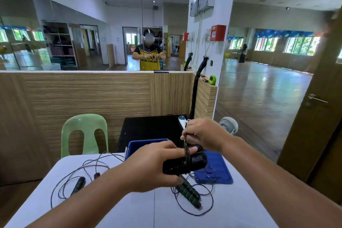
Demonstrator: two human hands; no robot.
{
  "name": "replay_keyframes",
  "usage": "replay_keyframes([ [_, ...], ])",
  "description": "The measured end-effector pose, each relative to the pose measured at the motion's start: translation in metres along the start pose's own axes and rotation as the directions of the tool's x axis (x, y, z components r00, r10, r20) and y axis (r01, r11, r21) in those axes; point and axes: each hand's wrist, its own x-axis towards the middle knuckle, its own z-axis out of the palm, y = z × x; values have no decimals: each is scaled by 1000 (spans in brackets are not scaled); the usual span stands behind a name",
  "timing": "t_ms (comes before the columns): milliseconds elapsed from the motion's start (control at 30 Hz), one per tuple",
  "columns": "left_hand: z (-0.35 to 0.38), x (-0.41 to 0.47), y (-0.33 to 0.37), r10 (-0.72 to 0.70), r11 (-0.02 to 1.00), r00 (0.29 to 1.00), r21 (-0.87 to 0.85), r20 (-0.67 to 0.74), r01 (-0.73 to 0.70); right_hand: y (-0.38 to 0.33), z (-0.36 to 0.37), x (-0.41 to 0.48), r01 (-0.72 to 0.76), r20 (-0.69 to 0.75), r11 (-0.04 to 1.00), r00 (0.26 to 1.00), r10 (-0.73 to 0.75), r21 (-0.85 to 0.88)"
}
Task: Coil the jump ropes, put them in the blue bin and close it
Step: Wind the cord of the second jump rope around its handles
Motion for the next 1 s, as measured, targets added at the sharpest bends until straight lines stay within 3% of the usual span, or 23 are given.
replay_keyframes([
  [133,-1,-6,-3,-38,999,999,-16,23,38,-6,-12,15,119,-77,980,988,-133,-162],
  [267,2,-9,-6,-67,995,997,79,39,64,-15,-17,20,132,-128,966,978,-163,-220],
  [367,9,-11,-11,-77,995,997,58,7,77,-25,-23,21,143,-98,955,980,-174,-260],
  [500,18,-14,-15,-112,992,989,-76,-93,105,-38,-39,21,-6,43,979,999,15,-202],
  [633,23,-14,-19,-174,975,975,-161,-140,151,-53,-49,17,-206,67,976,977,201,65],
  [800,24,-9,-12,-203,969,962,-179,-184,170,-60,-44,12,-455,85,801,883,461,388],
  [1000,33,-6,-8,-272,943,918,-271,-287,194,-66,-29,2,-543,1,681,782,623,490],
])
